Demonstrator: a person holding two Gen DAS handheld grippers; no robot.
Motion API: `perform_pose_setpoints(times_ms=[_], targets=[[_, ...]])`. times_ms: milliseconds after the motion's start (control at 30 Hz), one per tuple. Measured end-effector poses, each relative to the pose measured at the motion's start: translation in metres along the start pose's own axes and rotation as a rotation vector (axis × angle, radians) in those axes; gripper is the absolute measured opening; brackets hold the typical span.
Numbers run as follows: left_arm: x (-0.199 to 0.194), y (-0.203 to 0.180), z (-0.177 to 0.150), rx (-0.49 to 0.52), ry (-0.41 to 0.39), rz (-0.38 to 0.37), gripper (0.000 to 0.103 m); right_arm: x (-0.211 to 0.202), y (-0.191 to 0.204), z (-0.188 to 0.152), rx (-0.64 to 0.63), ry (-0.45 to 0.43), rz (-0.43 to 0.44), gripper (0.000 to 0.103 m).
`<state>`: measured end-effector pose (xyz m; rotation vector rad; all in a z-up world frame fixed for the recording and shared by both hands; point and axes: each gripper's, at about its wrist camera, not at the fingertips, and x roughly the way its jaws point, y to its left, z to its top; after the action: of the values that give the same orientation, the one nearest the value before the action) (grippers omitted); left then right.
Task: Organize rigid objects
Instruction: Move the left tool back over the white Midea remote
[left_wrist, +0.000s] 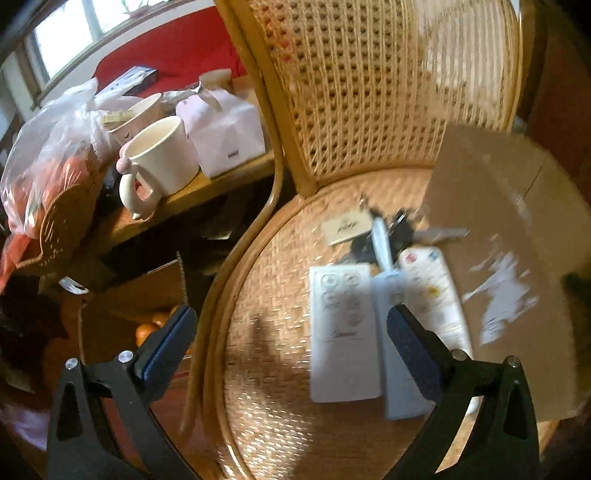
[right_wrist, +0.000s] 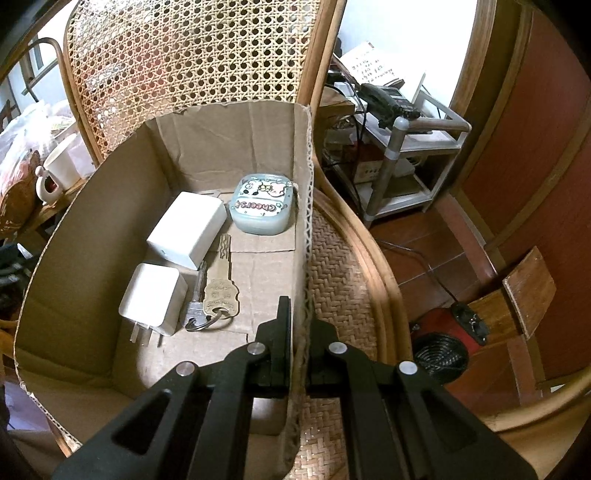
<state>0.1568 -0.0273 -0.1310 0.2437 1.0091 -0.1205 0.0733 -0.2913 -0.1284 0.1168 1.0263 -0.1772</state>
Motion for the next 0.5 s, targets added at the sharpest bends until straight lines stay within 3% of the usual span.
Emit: perform_pose_setpoints(times_ms=[100,500], targets=[[0.010,0.003,-0.001,0.011,0.015,0.024,0.102,0.000,0.000,-0.001,0.001,0.000,0.001,0.007],[0.040,0.011,-0.005,-0.023,0.135,-0.041,0.102,0.000,0.000,0.000,-0.001,-0.001,0.006,0.007]])
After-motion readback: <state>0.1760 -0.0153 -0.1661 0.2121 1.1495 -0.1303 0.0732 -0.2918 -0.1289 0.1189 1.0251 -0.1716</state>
